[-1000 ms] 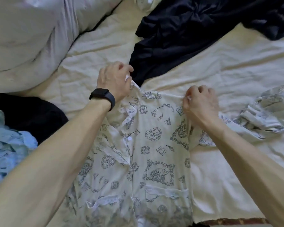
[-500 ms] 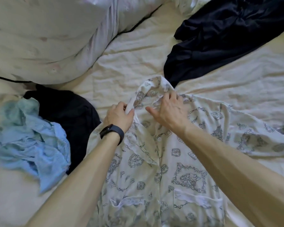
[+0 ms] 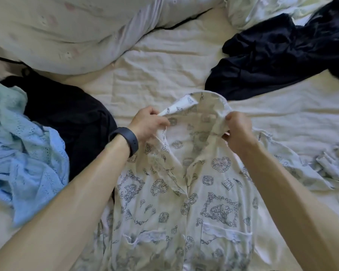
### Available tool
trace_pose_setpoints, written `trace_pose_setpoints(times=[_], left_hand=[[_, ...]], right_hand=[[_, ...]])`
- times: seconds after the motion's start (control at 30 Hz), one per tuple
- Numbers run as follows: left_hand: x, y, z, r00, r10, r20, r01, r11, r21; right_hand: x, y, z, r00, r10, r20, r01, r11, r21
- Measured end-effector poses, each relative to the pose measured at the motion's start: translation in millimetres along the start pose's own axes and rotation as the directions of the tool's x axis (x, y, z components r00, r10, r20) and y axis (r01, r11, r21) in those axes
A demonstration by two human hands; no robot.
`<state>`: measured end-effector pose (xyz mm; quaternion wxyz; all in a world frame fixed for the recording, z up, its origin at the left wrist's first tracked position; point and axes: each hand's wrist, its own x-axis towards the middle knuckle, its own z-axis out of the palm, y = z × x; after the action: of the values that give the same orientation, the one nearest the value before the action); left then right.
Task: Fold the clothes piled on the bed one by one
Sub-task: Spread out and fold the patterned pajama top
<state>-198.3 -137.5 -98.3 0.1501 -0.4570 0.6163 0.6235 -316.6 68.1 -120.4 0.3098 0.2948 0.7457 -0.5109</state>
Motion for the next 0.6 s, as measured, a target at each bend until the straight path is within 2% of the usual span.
trace_pose_setpoints(times=[0.07,0.13,0.2,0.27,0.33,0.4,0.5,0.6], left_hand=[[-4,1,-12,0.954,-0.137,0.267,0.190,0.965,-0.182],[-4,-6,-22,0.903,-0.193,0.385,0.277,0.945,-0.176],[-5,-12,-26,0.910,-0.239,0.338,0.301,0.943,-0.144],[-7,-17,-25,0.928,-0.242,0.283,0.297,0.939,-0.173],[-8,-20,-21,0.930,-0.243,0.275,0.305,0.928,-0.214],[-7,-20,-15,0.923,-0.236,0.303,0.319,0.911,-0.261],[-8,-12,-7,0.925,-0.177,0.336,0.261,0.939,-0.226],[-1,-1,0,0.926,-0.188,0.326,0.197,0.980,0.007]], right_hand=[[-9,2,-24,0.999,-0.002,0.032,0.002,1.000,-0.010],[-17,6,-45,0.988,-0.078,0.135,0.088,0.994,-0.067],[-19,9,-60,0.973,-0.093,0.211,0.113,0.990,-0.086],[-17,10,-67,0.981,-0.012,0.193,0.018,1.000,-0.026],[-13,12,-69,0.981,0.050,0.186,-0.063,0.996,0.065],[-8,11,-70,0.977,0.043,0.209,-0.057,0.997,0.060],[-9,8,-67,0.957,-0.063,0.282,0.093,0.991,-0.095],[-9,6,-61,0.957,-0.163,0.239,0.238,0.914,-0.330]])
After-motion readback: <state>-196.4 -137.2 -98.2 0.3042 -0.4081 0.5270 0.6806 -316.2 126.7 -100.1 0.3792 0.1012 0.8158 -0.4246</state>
